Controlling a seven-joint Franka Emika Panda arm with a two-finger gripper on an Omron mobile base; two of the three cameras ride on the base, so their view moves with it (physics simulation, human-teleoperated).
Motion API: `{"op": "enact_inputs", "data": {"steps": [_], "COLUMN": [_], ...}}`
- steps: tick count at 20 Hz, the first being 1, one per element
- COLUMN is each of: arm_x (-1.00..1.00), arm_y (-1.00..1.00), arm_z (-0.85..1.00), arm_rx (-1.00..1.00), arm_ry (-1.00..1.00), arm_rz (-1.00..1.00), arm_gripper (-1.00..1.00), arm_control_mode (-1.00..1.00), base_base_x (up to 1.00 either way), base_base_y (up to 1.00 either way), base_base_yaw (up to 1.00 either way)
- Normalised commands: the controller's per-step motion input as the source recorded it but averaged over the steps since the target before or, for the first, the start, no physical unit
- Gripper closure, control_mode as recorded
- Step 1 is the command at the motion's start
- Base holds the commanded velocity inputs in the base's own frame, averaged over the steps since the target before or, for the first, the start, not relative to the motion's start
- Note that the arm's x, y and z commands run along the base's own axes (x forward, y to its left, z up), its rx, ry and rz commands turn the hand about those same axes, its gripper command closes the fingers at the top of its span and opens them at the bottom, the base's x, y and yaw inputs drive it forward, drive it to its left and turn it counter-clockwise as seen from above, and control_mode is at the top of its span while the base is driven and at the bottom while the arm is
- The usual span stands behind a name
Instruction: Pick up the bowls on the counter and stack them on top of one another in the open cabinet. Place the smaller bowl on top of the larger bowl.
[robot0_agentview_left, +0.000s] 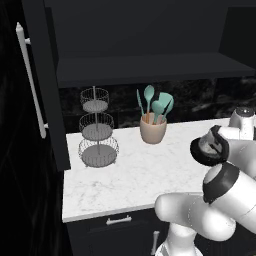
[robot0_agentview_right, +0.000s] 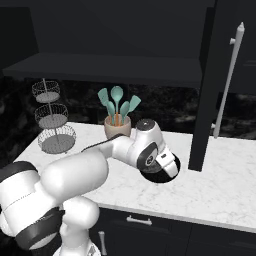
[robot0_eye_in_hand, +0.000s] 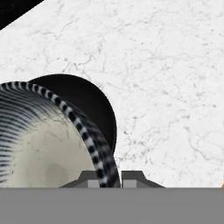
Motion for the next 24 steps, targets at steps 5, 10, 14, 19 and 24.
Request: {"op": "enact_inputs", "data": {"steps": [5, 10, 14, 19, 24], "arm_x": [0.44, 0.01, 0.00, 0.00, 0.08], "arm_y": [-0.02, -0.17, -0.09, -0.01, 0.00], "arm_z": [-0.20, -0.37, -0.43, -0.09, 0.00], "arm_rx": [0.00, 0.00, 0.00, 0.00, 0.00], "arm_ry": [0.00, 0.03, 0.03, 0.00, 0.00], "arm_rz": [-0.03, -0.02, -0.02, -0.02, 0.00], "arm_gripper": [1.00, 1.00, 1.00, 1.00, 1.00], "arm_control_mode": [-1.00, -1.00, -1.00, -1.00, -1.00], "base_base_x": [0.00, 0.00, 0.00, 0.00, 0.00], "base_base_y": [0.00, 0.00, 0.00, 0.00, 0.00], "base_base_yaw": [0.00, 0.00, 0.00, 0.00, 0.00]}}
